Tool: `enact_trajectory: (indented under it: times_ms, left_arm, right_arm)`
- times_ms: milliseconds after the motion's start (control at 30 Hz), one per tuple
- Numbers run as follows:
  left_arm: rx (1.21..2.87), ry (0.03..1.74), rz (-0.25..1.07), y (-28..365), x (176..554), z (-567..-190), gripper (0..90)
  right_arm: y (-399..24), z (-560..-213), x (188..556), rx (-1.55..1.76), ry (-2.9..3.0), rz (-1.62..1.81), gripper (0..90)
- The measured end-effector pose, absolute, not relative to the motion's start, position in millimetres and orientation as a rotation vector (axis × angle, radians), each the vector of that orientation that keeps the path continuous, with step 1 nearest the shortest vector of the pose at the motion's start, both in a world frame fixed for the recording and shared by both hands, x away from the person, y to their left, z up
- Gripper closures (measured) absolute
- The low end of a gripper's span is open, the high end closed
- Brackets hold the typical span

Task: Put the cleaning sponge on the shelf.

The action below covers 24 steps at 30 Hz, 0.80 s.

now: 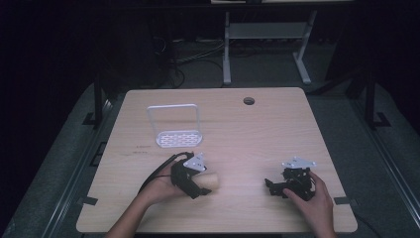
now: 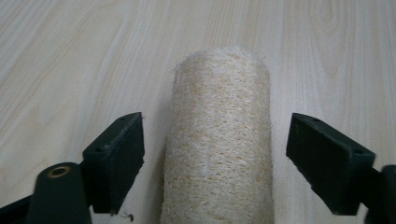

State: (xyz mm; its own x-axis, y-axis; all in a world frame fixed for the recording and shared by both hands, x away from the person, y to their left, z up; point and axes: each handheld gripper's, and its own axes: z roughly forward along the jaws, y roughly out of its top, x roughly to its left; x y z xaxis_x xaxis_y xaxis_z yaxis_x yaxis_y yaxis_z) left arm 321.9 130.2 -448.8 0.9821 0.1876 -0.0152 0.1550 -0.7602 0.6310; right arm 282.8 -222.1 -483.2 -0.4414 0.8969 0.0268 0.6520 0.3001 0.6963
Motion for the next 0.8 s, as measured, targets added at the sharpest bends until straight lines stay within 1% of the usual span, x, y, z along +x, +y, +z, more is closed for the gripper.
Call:
enact_trajectory:
  times_ms: [467, 533, 800]
  left_arm:
    - [2.468, 0.219, 0.072, 130.3, 321.6, -450.2, 26.3]
    - [2.469, 0.216, 0.068, 130.6, 321.7, -450.1, 29.7]
    - [2.474, 0.206, 0.058, 130.6, 321.5, -450.1, 36.0]
  right_arm:
    - [-222.2, -483.2, 282.8, 1.389, 2.206, 0.916, 0.0]
    - [-222.2, -483.2, 282.8, 1.389, 2.206, 0.916, 0.0]
    - [-222.2, -483.2, 282.8, 1.389, 2.206, 0.916, 0.0]
